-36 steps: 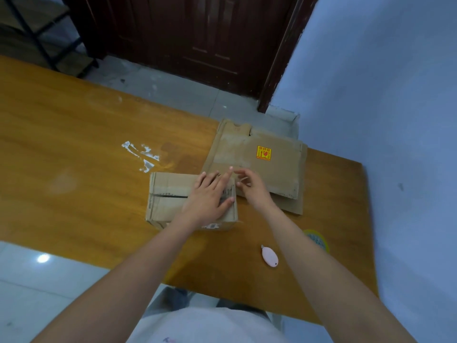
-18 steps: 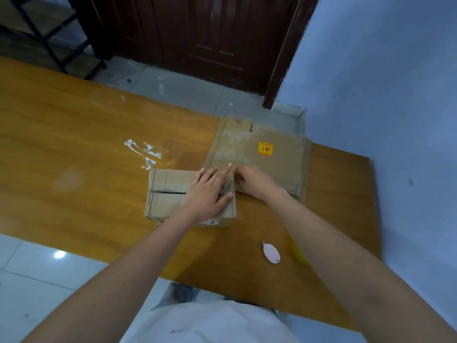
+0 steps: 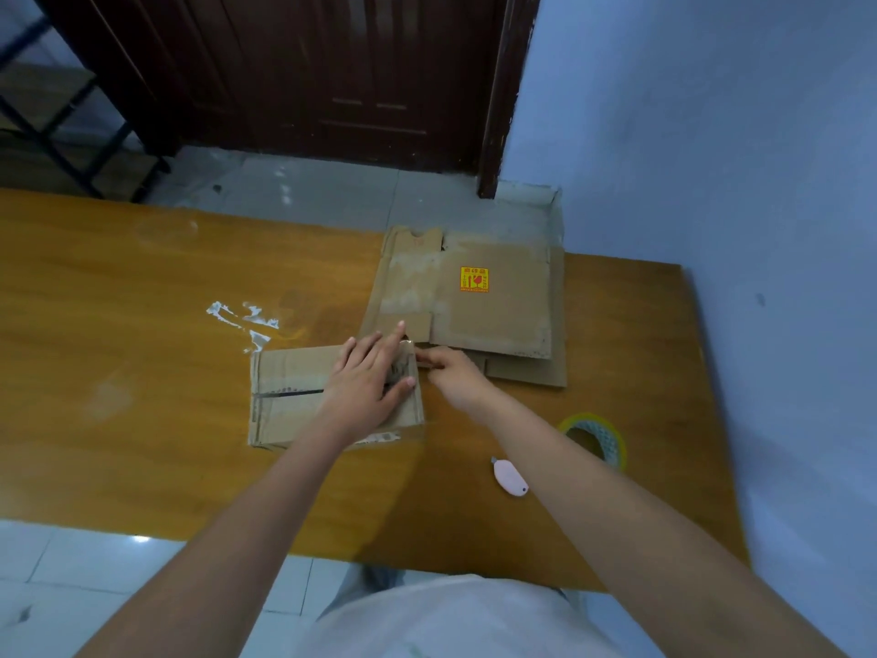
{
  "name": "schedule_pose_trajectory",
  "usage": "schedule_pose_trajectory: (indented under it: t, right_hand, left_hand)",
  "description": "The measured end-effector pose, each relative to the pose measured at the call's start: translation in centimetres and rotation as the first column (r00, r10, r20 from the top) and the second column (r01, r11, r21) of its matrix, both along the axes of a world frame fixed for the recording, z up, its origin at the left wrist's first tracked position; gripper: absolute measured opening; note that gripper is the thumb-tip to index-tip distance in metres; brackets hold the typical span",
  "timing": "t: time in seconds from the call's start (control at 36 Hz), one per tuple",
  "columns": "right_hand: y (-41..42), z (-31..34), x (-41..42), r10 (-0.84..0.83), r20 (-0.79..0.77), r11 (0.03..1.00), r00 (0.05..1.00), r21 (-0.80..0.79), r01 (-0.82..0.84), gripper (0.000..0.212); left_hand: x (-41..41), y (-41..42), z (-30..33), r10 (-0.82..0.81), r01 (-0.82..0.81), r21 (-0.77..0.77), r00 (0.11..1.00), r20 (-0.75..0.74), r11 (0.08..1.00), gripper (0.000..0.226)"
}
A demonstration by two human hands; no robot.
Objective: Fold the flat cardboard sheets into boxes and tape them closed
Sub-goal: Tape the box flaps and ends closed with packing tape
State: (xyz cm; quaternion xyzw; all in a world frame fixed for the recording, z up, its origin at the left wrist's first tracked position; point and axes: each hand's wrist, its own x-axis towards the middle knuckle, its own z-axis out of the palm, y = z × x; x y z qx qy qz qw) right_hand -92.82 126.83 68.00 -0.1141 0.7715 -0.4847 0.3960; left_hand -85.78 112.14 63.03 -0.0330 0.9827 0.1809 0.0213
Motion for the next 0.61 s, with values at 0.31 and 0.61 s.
schedule_pose_trajectory:
  t: [0.31, 0.61]
  right_hand:
    - [4.6, -1.4, 1.9, 0.243, -0.437, 0.955, 0.866, 0.264, -0.135, 0.053]
    - [3.9, -3.1, 6.8, 0.343, -0.720, 0.924, 0.603, 0.372, -0.082, 0.048]
  left_hand:
    - [-0.2, 0.0, 0.2, 0.018, -0.018, 0.004, 1.000, 0.001, 1.000, 0.079]
    - [-0.2, -0.2, 0.0, 0.016, -0.016, -0.001, 1.000, -0.006, 1.000, 0.079]
